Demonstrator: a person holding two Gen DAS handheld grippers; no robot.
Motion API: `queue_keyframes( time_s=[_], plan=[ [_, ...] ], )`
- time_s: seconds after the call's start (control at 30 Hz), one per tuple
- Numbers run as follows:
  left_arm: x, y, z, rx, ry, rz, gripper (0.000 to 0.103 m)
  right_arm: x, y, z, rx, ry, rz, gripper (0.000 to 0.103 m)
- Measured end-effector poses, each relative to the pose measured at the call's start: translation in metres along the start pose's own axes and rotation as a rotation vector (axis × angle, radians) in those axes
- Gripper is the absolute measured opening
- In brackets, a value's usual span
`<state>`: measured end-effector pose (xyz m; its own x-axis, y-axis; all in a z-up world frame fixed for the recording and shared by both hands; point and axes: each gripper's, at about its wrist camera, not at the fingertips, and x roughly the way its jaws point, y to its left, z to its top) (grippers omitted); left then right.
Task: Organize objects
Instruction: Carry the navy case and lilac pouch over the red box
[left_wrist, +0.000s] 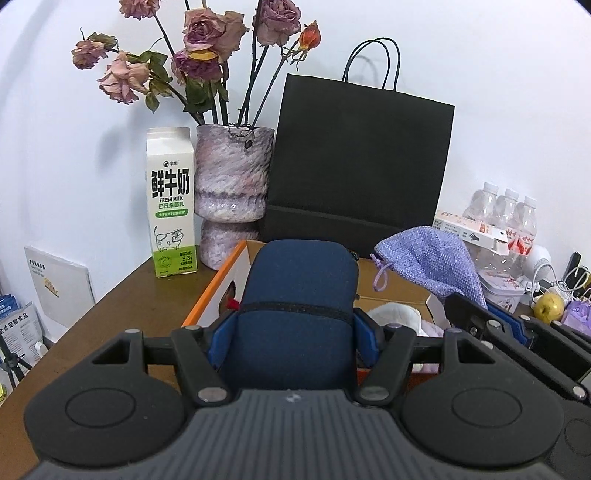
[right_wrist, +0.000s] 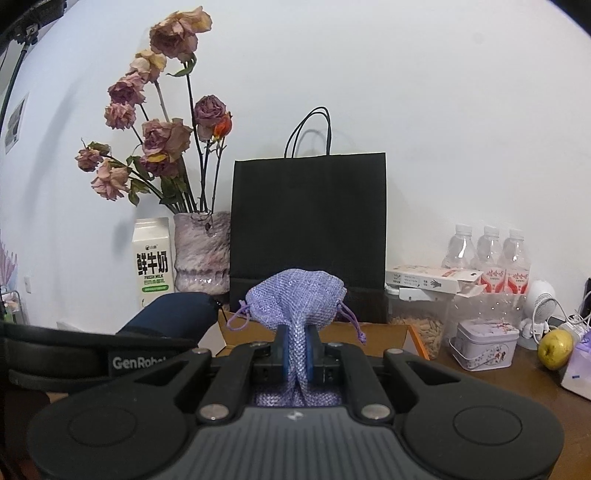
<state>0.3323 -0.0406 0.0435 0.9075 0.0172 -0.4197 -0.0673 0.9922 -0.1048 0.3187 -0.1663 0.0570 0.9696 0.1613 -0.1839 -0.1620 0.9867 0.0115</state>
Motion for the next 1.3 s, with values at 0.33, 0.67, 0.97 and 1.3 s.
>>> queue_keyframes(
  time_s=[0.33, 0.67, 0.97, 1.3],
  plan=[
    [0.028, 0.001, 0.013, 0.002, -0.008, 0.006, 0.066, 0.029, -0.004, 0.003, -0.023, 0.013, 0.000, 0.008],
    [0.055, -0.001, 0.024, 0.018, -0.008, 0.013, 0.066, 0.056, -0.014, 0.005, -0.032, 0.033, -0.021, 0.008],
    [0.083, -0.006, 0.029, 0.036, 0.003, 0.017, 0.066, 0.080, -0.022, 0.004, -0.035, 0.060, -0.041, 0.008],
    [0.111, -0.008, 0.030, 0.052, 0.030, 0.024, 0.066, 0.105, -0.034, 0.000, -0.021, 0.114, -0.063, 0.008]
  ],
)
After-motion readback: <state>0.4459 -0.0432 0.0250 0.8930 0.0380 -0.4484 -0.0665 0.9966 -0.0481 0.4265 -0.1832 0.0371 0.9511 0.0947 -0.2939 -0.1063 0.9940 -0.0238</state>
